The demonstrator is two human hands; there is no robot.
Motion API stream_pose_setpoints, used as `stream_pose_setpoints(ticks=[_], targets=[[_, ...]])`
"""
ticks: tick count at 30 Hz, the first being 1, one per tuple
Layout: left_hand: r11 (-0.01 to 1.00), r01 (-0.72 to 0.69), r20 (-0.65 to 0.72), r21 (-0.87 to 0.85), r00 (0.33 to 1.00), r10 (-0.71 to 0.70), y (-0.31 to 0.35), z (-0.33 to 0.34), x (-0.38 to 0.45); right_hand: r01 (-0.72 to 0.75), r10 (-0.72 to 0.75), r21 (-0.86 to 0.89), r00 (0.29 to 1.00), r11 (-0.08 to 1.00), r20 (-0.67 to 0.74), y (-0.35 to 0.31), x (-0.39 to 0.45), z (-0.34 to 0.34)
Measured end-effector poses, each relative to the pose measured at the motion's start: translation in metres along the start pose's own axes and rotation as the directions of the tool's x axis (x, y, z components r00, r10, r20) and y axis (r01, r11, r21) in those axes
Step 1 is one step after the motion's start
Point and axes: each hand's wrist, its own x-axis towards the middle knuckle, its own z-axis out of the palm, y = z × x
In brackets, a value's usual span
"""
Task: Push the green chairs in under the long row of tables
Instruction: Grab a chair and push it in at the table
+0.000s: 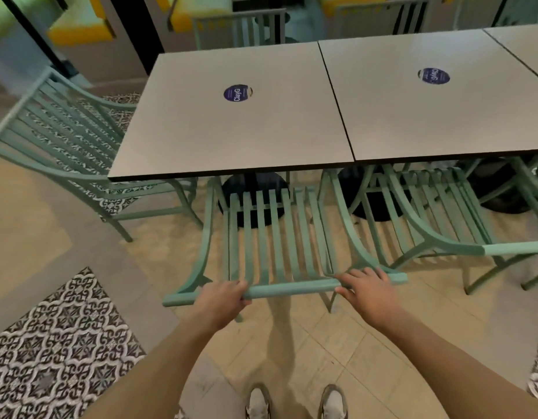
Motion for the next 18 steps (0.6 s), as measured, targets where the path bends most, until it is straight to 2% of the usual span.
stream_pose_setpoints(ticks=[8, 14, 16, 18], targets=[[0.999, 0.024, -0.043, -0.029, 0.999, -0.025, -0.071, 0.01, -0.015, -0.017, 0.017, 0.033, 1.0, 0.999, -0.012, -0.069, 0.022, 0.006], [0.999, 0.037, -0.048, 0.013, 0.998, -0.036, -0.102, 0.018, -0.02, -0.018, 0.018, 0.002, 0.999, 1.0, -0.046, -0.09, 0.031, 0.015], [0.996, 0.085, -0.08, -0.032, 0.993, -0.088, -0.11, 0.019, -0.028, -0.047, 0.055, 0.055, 0.987, 0.997, -0.148, -0.092, 0.028, 0.021], [0.944, 0.225, -0.217, -0.24, 0.936, -0.278, -0.118, 0.022, -0.04, -0.15, 0.236, 0.26, 0.91, 0.954, -0.341, -0.09, 0.025, 0.022]])
